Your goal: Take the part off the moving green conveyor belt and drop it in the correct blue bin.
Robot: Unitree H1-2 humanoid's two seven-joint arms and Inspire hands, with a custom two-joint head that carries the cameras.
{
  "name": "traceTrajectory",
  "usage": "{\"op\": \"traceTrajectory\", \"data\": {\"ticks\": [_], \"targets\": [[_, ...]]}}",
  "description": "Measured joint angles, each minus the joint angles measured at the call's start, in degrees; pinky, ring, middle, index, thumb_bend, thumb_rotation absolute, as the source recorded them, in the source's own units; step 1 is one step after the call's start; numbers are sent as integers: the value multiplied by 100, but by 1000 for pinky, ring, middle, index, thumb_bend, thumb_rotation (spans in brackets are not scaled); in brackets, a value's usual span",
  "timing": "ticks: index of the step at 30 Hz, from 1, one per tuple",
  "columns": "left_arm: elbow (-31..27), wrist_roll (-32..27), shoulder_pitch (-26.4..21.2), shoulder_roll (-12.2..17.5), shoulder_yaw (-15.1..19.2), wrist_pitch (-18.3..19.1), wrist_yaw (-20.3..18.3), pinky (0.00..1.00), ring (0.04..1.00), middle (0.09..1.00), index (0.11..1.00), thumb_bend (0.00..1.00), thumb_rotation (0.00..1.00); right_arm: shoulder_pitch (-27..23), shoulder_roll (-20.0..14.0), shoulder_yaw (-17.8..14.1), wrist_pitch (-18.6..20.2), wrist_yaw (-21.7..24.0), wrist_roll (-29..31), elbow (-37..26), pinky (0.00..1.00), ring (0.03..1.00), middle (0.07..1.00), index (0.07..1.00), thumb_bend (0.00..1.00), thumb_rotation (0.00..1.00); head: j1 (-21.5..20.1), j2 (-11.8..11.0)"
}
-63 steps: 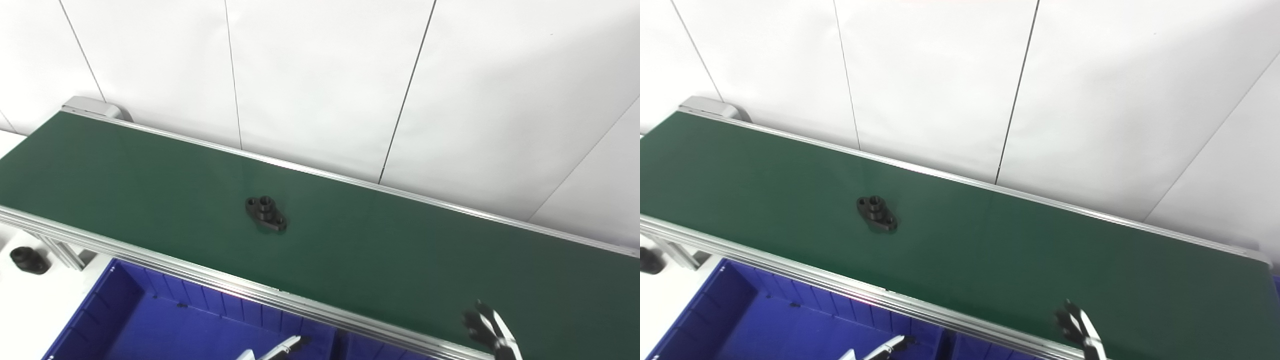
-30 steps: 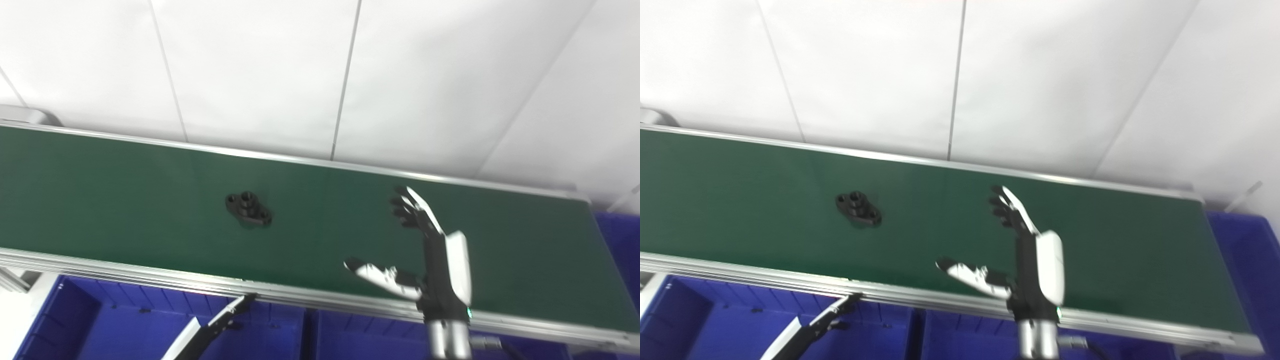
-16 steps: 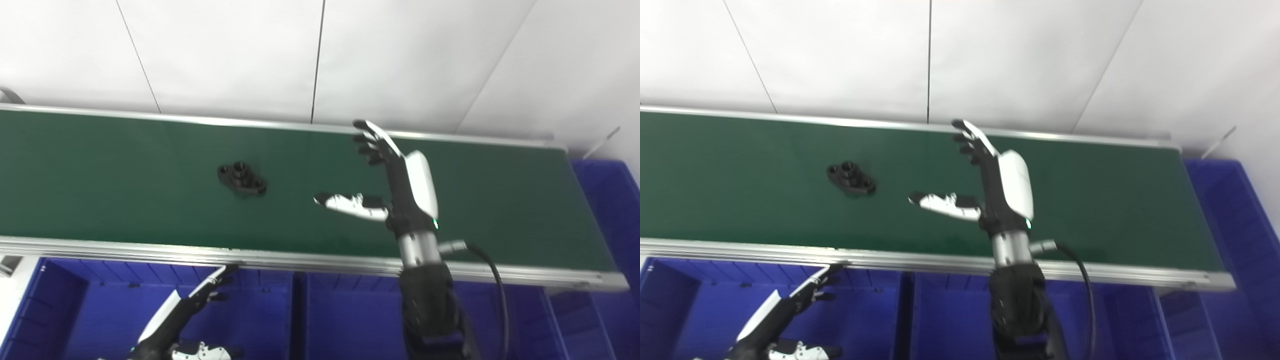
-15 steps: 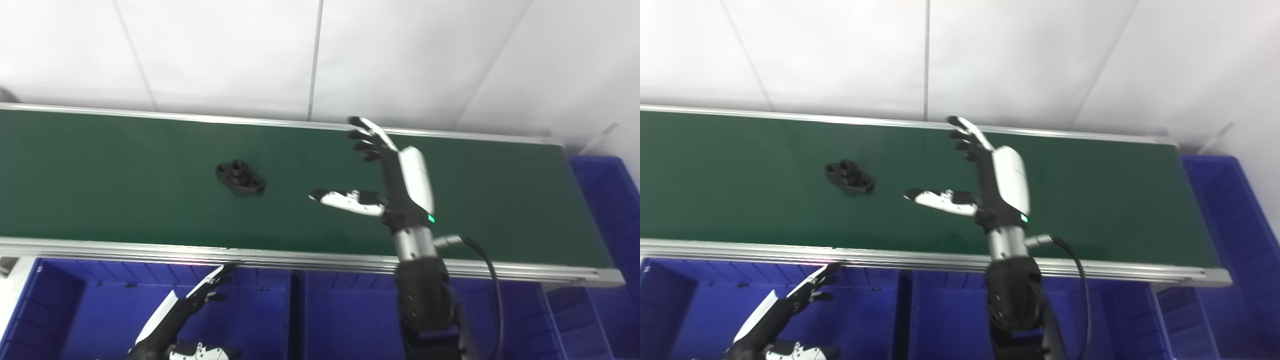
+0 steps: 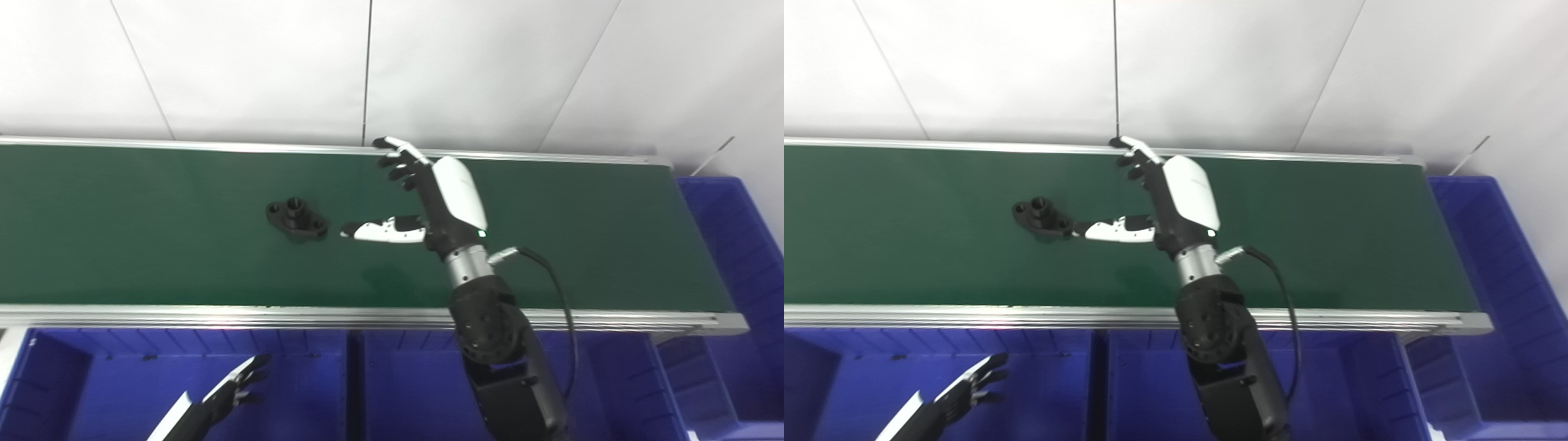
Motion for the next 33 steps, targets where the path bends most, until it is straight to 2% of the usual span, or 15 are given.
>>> {"op": "traceTrajectory", "data": {"ticks": [9,17,24,33], "targets": [[-77,-13,50,-334,364,0,-559,803,853,886,892,936,546,-559,-218,288,115,157,-295,658,639,714,757,797,869,420,176,-70],[33,-13,49,-625,585,0,-814,778,843,890,890,944,541,-965,-365,561,144,222,-562,1219,660,731,752,781,867,397,317,-79],[90,86,51,-675,617,0,-762,781,844,888,890,944,556,-1237,-435,770,173,311,-677,1616,698,757,761,779,855,394,554,-70],[81,242,63,-654,335,0,-437,798,853,894,897,936,550,-1371,-485,943,177,326,-684,2136,708,749,757,767,847,338,677,-44]]}}
